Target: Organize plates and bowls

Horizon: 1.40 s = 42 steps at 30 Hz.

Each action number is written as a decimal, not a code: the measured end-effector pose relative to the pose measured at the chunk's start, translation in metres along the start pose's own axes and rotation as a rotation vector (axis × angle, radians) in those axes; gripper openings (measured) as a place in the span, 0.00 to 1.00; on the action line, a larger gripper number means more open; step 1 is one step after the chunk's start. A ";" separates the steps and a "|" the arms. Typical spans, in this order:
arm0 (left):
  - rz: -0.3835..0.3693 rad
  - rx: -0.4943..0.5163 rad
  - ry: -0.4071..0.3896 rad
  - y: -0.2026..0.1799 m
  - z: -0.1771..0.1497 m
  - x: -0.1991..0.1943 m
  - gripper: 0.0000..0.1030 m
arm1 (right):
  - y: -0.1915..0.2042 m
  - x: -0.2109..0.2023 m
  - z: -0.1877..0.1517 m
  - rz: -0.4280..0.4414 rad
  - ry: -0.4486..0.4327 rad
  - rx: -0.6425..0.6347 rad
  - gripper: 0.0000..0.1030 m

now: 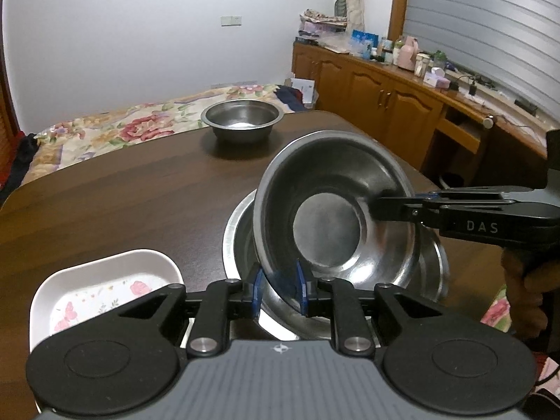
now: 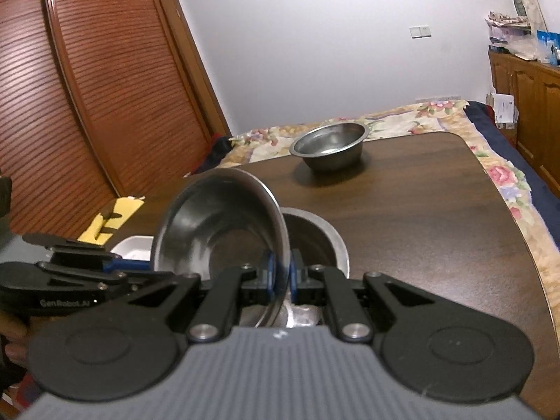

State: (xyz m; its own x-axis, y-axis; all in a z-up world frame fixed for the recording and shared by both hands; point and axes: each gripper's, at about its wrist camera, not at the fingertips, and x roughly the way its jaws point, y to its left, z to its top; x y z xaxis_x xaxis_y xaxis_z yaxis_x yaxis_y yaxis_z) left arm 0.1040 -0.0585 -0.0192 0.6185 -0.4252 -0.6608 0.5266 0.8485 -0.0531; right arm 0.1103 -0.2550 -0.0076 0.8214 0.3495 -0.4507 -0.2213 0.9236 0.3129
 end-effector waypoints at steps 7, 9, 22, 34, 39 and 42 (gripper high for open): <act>0.021 0.021 -0.001 -0.001 -0.005 0.001 0.21 | 0.007 0.005 -0.002 -0.040 0.003 -0.061 0.10; 0.026 0.023 0.004 -0.003 -0.005 0.004 0.21 | 0.009 0.006 -0.003 -0.052 0.006 -0.082 0.10; 0.074 0.032 -0.020 -0.004 -0.004 0.002 0.20 | 0.025 0.014 -0.002 -0.113 0.031 -0.227 0.09; 0.079 0.023 -0.050 -0.002 -0.001 -0.004 0.20 | 0.029 0.016 0.002 -0.118 0.046 -0.260 0.11; 0.080 0.028 -0.040 -0.002 -0.004 -0.001 0.20 | 0.030 0.011 -0.001 -0.122 -0.001 -0.254 0.11; 0.079 0.024 -0.038 -0.001 -0.004 -0.001 0.20 | 0.028 0.009 -0.001 -0.111 -0.024 -0.250 0.11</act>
State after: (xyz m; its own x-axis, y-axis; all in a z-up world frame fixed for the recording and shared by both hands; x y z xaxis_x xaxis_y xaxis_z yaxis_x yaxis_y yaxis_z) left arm 0.1007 -0.0573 -0.0211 0.6804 -0.3691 -0.6332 0.4885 0.8724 0.0165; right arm 0.1108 -0.2255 -0.0032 0.8597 0.2427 -0.4495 -0.2497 0.9673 0.0447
